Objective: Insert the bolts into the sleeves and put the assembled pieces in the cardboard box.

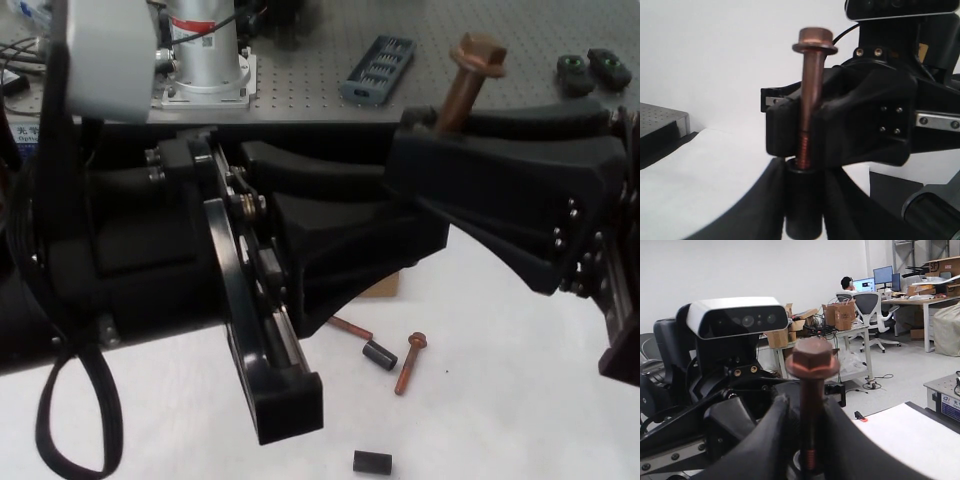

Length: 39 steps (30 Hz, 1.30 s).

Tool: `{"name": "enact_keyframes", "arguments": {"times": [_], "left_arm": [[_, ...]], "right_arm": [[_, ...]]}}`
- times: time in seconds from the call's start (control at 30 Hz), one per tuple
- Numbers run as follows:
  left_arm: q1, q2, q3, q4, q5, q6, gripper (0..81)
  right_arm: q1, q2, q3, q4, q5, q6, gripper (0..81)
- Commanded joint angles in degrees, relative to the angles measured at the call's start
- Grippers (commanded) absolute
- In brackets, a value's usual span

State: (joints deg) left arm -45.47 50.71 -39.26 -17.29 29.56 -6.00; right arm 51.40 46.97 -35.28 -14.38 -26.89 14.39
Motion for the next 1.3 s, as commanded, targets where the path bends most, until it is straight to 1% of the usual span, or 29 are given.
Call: {"name": "enact_keyframes", "arguments": {"times": [0.0,0.17,0.27,0.33,0.4,0.57,0.67,0.7,0.77,0.87,0.93,1.07,1.13,1.27], "left_arm": [[0.1,-0.6,-1.3,-4.2,-0.8,0.2,0.6],[0.1,-0.6,-1.3,-4.2,-0.8,0.2,0.6],[0.1,-0.6,-1.3,-4.2,-0.8,0.2,0.6],[0.1,-0.6,-1.3,-4.2,-0.8,0.2,0.6],[0.1,-0.6,-1.3,-4.2,-0.8,0.2,0.6],[0.1,-0.6,-1.3,-4.2,-0.8,0.2,0.6],[0.1,-0.6,-1.3,-4.2,-1.1,0.2,0.6],[0.1,-0.6,-1.3,-4.2,-1.9,0.2,0.6],[0.1,-0.6,-1.3,-4.2,-5.9,0.2,0.6],[0.1,-0.6,-1.3,-4.1,-13.7,0.2,0.6],[0.2,-0.6,-1.7,-3.1,-16.1,0.2,0.6],[1.3,1.2,-4.1,0.0,-15.2,0.2,0.6],[2.2,2.9,-6.0,1.4,-15.2,0.2,0.6],[4.4,8.1,-12.3,5.5,-14.3,0.6,0.6]], "right_arm": [[0.1,0.1,0.4,2.5,-2.0,0.0,17.8],[0.1,0.1,0.4,2.5,-2.0,0.0,19.0],[0.1,0.1,0.4,2.5,-1.2,0.0,27.7],[0.1,0.1,0.4,2.5,1.1,0.0,34.3],[0.1,0.1,0.4,2.5,3.5,-0.3,37.7],[0.1,0.1,0.4,2.5,8.3,-0.3,37.9],[0.0,-0.1,0.4,2.5,9.0,-0.3,37.9],[0.0,-0.4,0.4,2.5,9.4,-0.3,37.9],[0.0,-1.5,0.4,2.5,10.2,-0.9,37.7],[-0.9,-4.2,0.4,4.0,12.8,-4.5,34.9],[-1.8,-7.1,0.4,7.7,16.2,-6.8,31.2],[-3.6,-11.9,0.4,19.0,20.1,-11.1,21.6],[-4.0,-14.2,0.4,24.1,20.5,-11.9,14.9],[-4.1,-17.3,0.4,29.6,20.6,-11.9,0.5]]}}
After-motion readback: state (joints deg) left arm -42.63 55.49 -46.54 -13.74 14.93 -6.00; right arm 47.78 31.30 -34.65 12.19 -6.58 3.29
